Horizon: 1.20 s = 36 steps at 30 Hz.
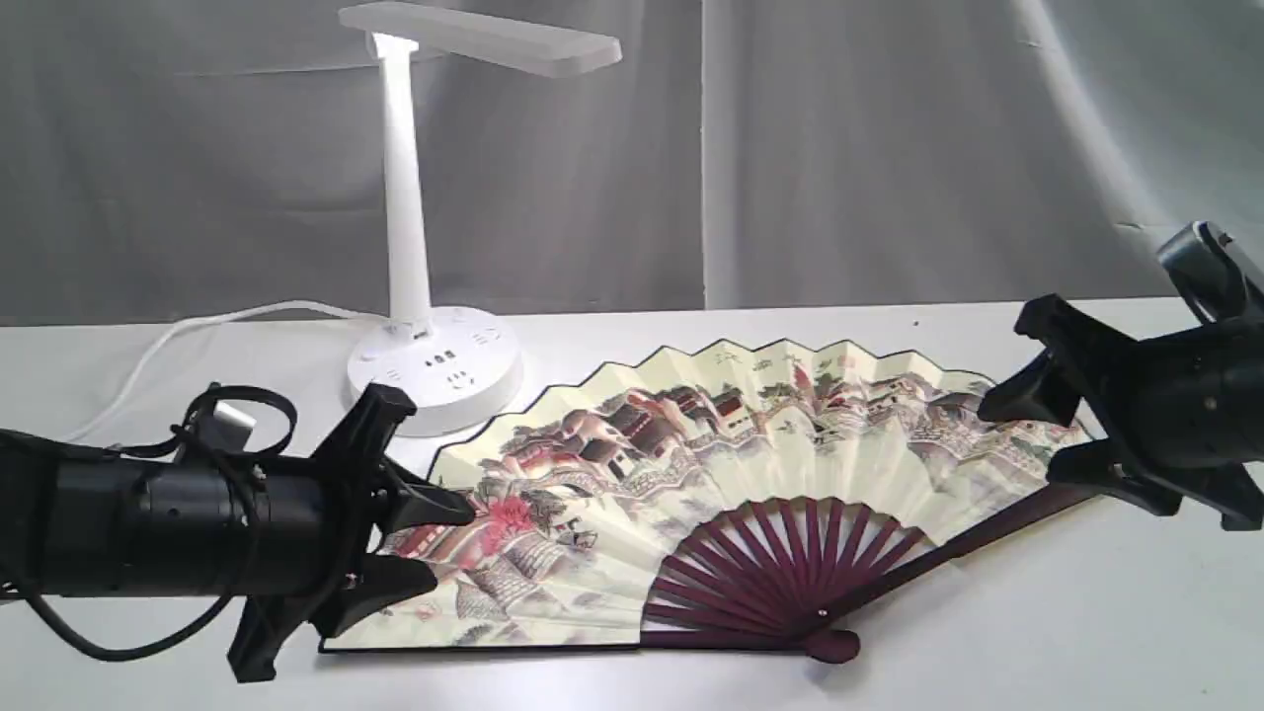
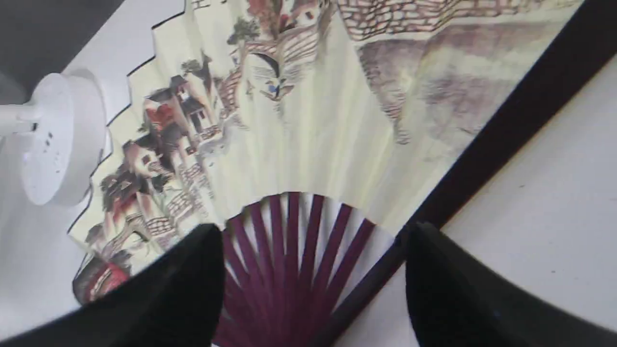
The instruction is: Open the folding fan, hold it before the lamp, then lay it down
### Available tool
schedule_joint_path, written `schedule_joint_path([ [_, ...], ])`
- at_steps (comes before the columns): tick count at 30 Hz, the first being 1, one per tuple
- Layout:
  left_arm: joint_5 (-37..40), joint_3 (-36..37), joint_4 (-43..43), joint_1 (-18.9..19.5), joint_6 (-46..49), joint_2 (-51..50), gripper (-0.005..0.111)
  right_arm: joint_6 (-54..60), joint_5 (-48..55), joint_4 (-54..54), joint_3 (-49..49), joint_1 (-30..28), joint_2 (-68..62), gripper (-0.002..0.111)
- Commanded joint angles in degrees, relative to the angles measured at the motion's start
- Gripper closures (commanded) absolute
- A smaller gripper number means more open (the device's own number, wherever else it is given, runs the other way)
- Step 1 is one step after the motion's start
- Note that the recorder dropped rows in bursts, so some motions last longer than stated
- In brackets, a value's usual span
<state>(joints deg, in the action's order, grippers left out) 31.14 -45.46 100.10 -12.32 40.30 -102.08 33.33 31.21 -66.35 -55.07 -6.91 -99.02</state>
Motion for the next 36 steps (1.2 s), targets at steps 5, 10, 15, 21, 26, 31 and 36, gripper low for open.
schedule_joint_path([
  [5,-3.36,-0.23,-0.98,-0.28,6.7,-0.05,0.06,-1.92,-1.71,10.4,-0.12,0.09,0.58,0.053],
  [10,-2.92,-0.4,-5.28,-0.28,9.42,-0.05,0.061,-1.92,2.78,16.5,-0.12,0.09,0.58,0.053],
  [15,-0.99,-4.51,-22.83,-0.28,5.68,0.07,0.068,-0.71,7.6,21.22,-0.12,0.34,0.58,0.054],
  [21,4.64,-11.96,-54.03,-0.28,-14.25,1.23,0.079,0.04,10.34,25.01,-0.12,1.79,0.58,0.07],
  [26,8.95,-15.87,-73.84,-0.28,-28.87,3.91,0.104,-0.08,11.08,26.95,-0.34,3.02,0.79,0.086],
  [31,11.47,-16.24,-78.21,4.34,-32.81,5.7,0.107,-5.35,11.19,33.07,-0.34,3.02,0.79,0.106],
  [36,17.88,-16.24,-79.86,12.87,-34.05,5.7,0.107,-14.23,11.48,44.04,-0.34,3.02,0.79,0.108],
])
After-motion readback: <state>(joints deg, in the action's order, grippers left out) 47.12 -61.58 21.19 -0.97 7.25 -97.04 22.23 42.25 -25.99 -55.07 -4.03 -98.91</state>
